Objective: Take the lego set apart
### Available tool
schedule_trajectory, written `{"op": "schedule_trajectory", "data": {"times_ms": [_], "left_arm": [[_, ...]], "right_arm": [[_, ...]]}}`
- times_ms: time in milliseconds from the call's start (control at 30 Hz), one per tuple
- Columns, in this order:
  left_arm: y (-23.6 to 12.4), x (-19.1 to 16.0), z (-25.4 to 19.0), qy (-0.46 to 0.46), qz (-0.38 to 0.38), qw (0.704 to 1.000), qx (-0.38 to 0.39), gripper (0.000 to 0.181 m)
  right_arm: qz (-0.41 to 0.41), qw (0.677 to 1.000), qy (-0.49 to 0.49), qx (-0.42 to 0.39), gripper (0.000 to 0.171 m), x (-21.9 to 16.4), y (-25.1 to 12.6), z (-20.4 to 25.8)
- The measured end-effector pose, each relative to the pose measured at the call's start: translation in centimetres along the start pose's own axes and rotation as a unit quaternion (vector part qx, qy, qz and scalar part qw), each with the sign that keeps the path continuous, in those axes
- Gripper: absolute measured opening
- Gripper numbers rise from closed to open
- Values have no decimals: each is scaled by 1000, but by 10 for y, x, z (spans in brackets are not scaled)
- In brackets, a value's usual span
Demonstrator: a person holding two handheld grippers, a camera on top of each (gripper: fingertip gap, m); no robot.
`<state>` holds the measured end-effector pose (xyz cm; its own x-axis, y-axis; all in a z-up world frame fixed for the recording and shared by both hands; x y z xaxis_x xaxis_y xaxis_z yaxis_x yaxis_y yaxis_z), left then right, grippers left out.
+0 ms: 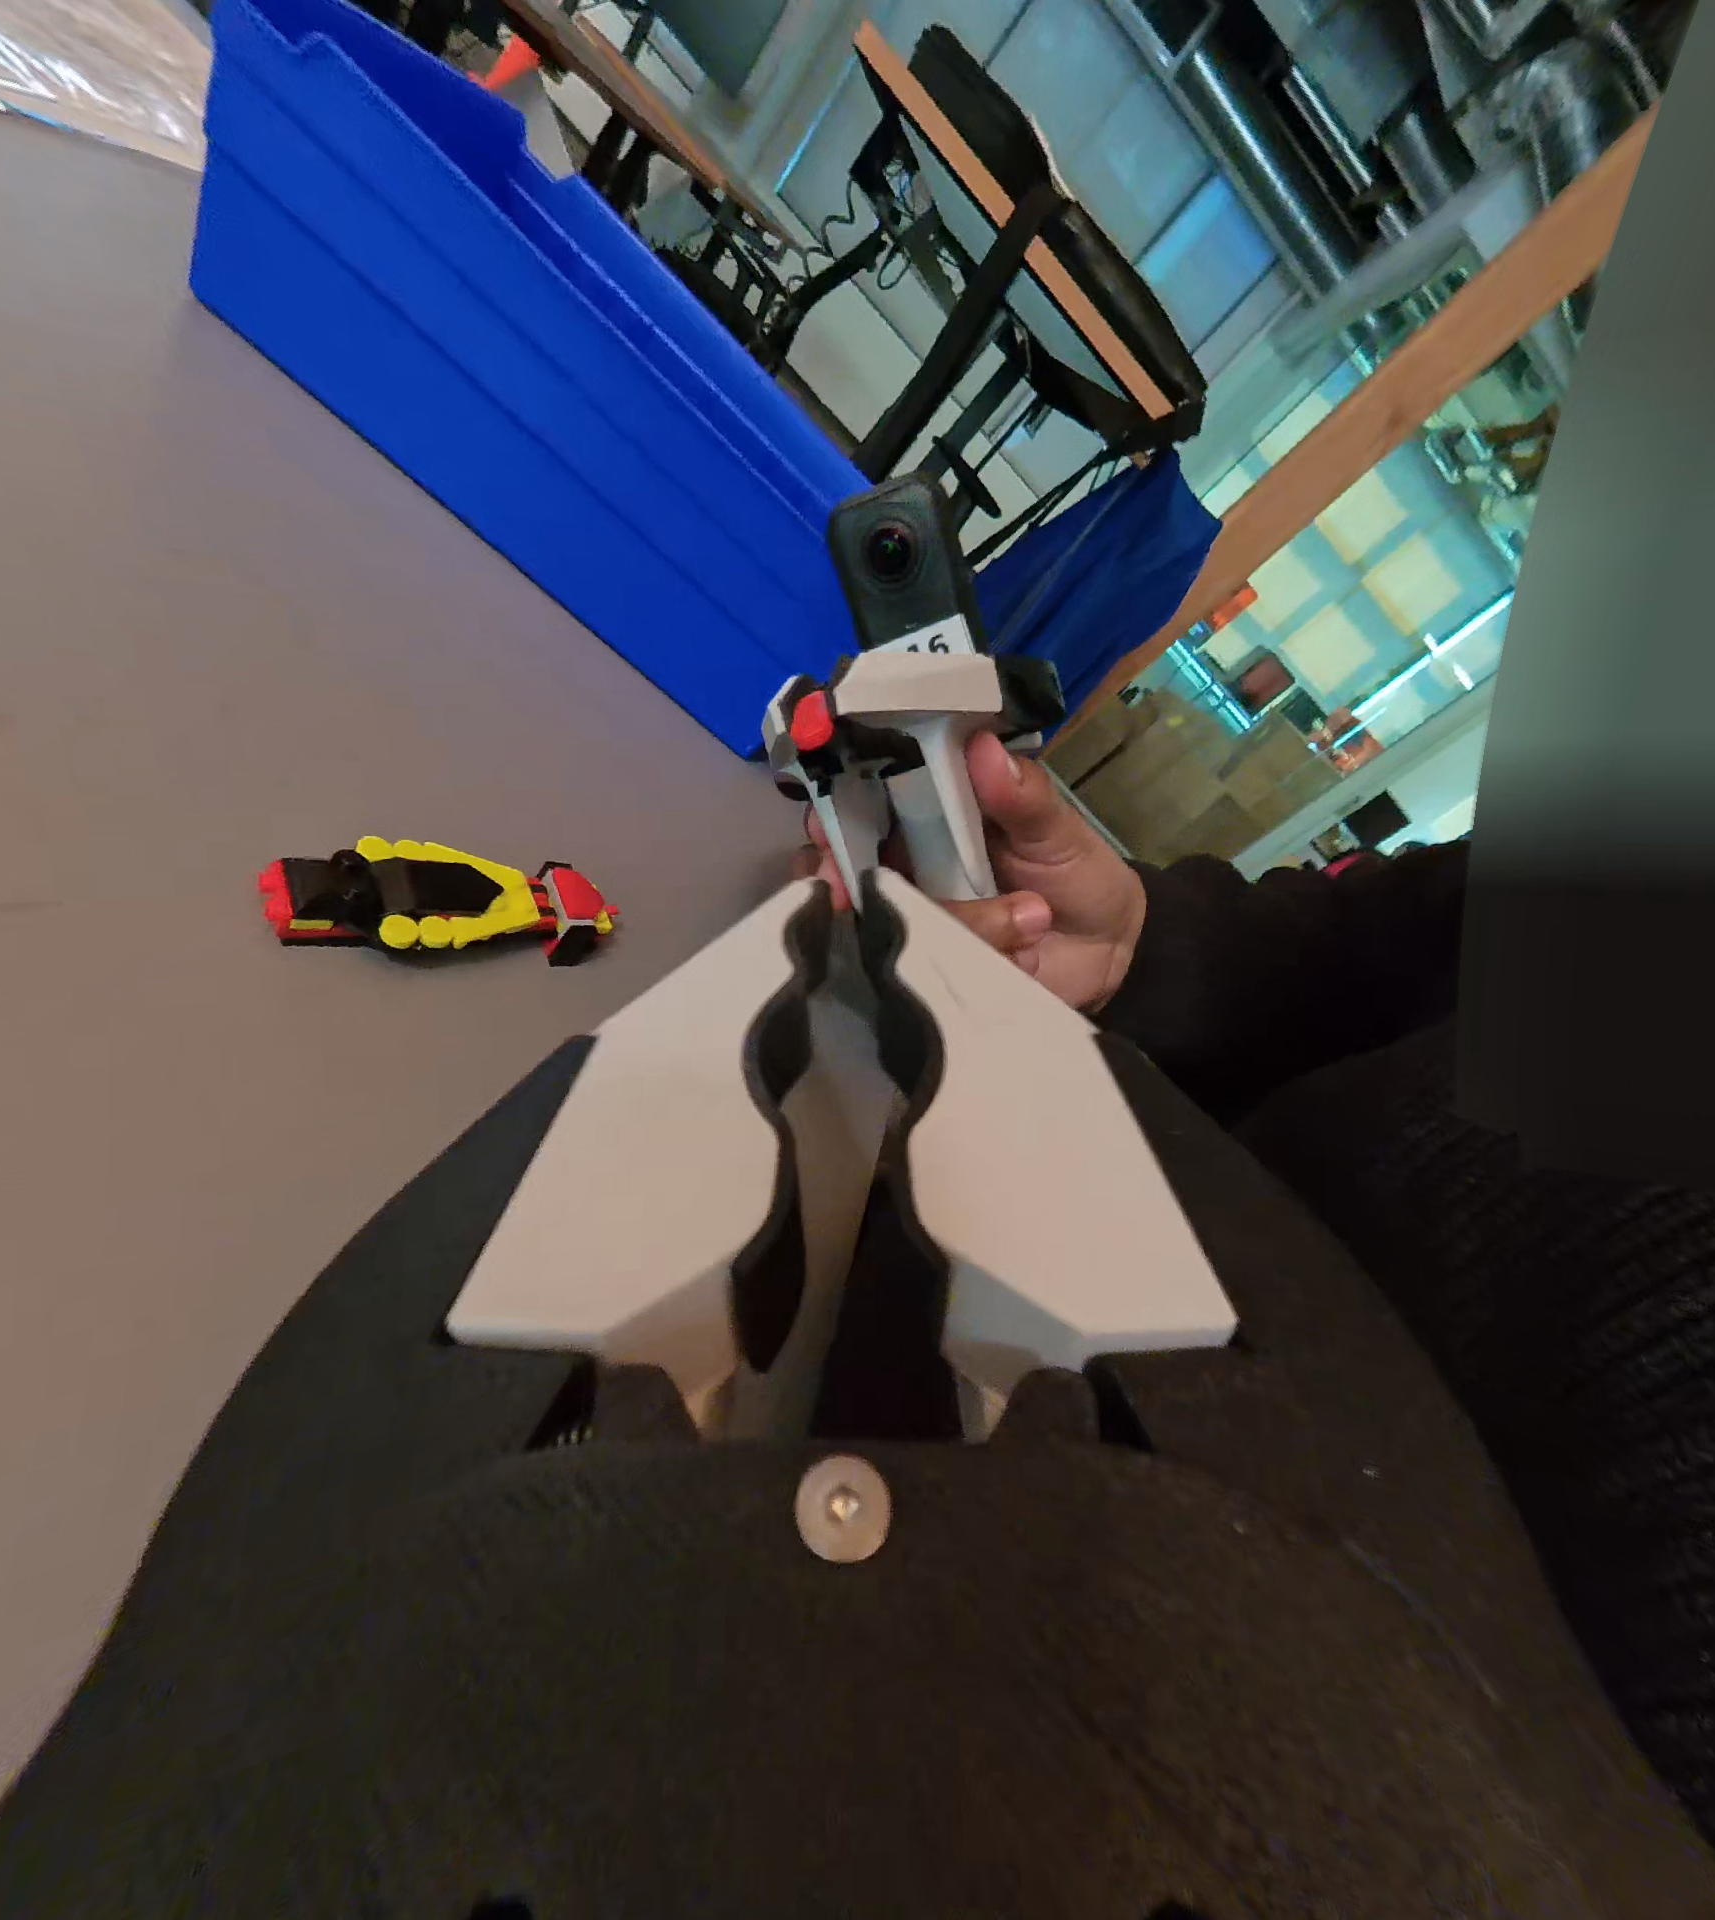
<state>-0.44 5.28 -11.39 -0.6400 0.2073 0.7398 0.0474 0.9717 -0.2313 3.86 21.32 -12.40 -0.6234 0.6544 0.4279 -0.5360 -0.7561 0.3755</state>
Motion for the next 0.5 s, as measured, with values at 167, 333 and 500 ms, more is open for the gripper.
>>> {"op": "schedule_trajectory", "data": {"times_ms": [167,333,500], "left_arm": [[3,1,2,-54,-11,998,-6,27],[2,3,9,-138,-23,989,-41,12],[1,2,11,-159,0,985,-70,5]], "right_arm": [[-15,1000,21,9,6,-9,7,-3],[8,1000,-4,2,7,-20,20,0],[28,1000,-9,0,6,-19,19,-1]]}}
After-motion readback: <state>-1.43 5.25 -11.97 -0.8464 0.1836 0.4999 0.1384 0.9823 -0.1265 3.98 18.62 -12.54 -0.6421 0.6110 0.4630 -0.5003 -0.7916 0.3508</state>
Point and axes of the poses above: each gripper's, where its closed fingertips meet, y out along the fingers, x out of its top, z = x × y across the jaws, the point moved 8 cm from there along -y, back along the fingers, and after that the axes turned 12 degrees about x, right-handed, at the moved point
